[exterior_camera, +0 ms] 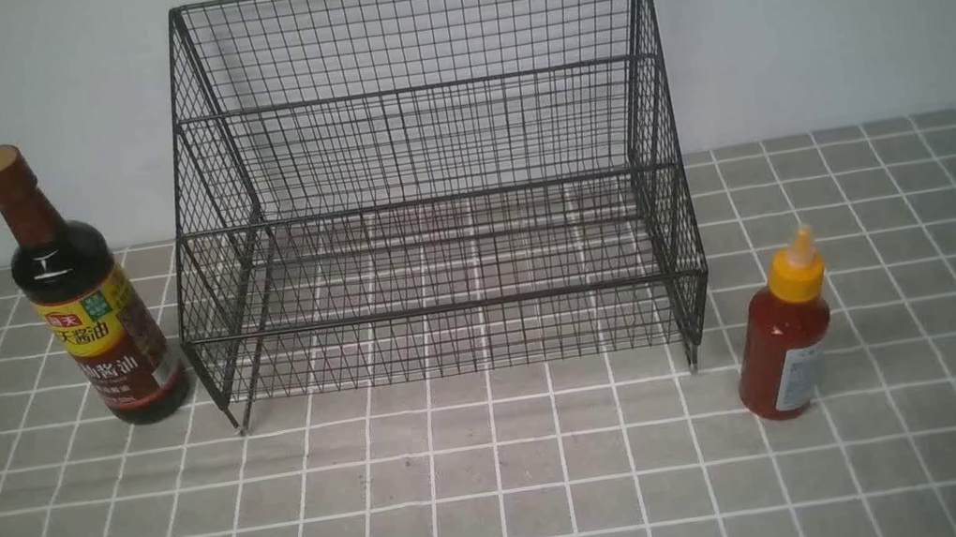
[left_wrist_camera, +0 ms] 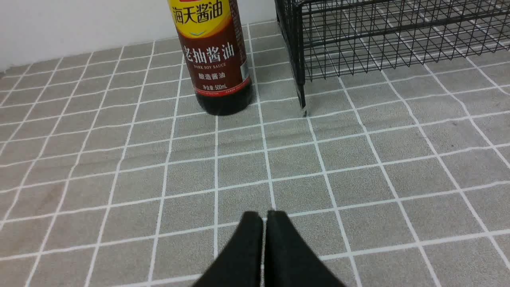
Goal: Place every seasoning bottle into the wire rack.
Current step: Use the right arm to grab the condiment bottle closest to it
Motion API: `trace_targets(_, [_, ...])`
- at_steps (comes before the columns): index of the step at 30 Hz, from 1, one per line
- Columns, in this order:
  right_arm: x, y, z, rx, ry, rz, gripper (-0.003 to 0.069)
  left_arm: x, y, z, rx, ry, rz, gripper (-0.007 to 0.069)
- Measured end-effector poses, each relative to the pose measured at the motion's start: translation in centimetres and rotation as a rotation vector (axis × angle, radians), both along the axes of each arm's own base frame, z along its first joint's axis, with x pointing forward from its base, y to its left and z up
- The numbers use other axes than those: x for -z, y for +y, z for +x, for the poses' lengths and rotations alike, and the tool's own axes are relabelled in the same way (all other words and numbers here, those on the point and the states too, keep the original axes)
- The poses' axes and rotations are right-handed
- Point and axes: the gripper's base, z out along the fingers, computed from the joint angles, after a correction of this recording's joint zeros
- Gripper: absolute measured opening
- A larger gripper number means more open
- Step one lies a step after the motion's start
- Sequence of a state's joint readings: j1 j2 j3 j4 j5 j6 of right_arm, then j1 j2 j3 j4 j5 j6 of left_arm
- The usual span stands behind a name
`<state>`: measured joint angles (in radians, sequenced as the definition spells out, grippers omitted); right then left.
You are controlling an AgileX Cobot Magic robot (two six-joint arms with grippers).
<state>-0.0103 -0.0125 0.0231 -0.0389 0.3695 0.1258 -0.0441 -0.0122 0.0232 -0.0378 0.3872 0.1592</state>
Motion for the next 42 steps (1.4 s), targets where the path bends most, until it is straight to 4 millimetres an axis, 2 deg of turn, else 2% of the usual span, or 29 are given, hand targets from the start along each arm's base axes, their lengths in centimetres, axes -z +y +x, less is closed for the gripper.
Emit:
trace_targets(34, [-0.1, 0.0, 0.0, -0.001, -0.015, -0.011, -0.0014, 0.0, 0.0, 0.0, 0.0, 0.0, 0.0, -0.0007])
trace_targets(38, [-1.1, 0.2, 0.2, -0.006, -0.131, 0.088, -0.0014, 0.0, 0.0, 0.0, 0.0, 0.0, 0.0, -0.0007])
trace_targets(39, [-2.1, 0.2, 0.2, -0.002, -0.246, 0.22, -0.0014, 0.0, 0.0, 0.0, 0.0, 0.0, 0.0, -0.0007])
trace_targets(42, [-3.0, 0.0, 0.1, 0.006, -0.345, 0.343, -0.0014, 0.0, 0.0, 0.0, 0.0, 0.0, 0.0, -0.0007])
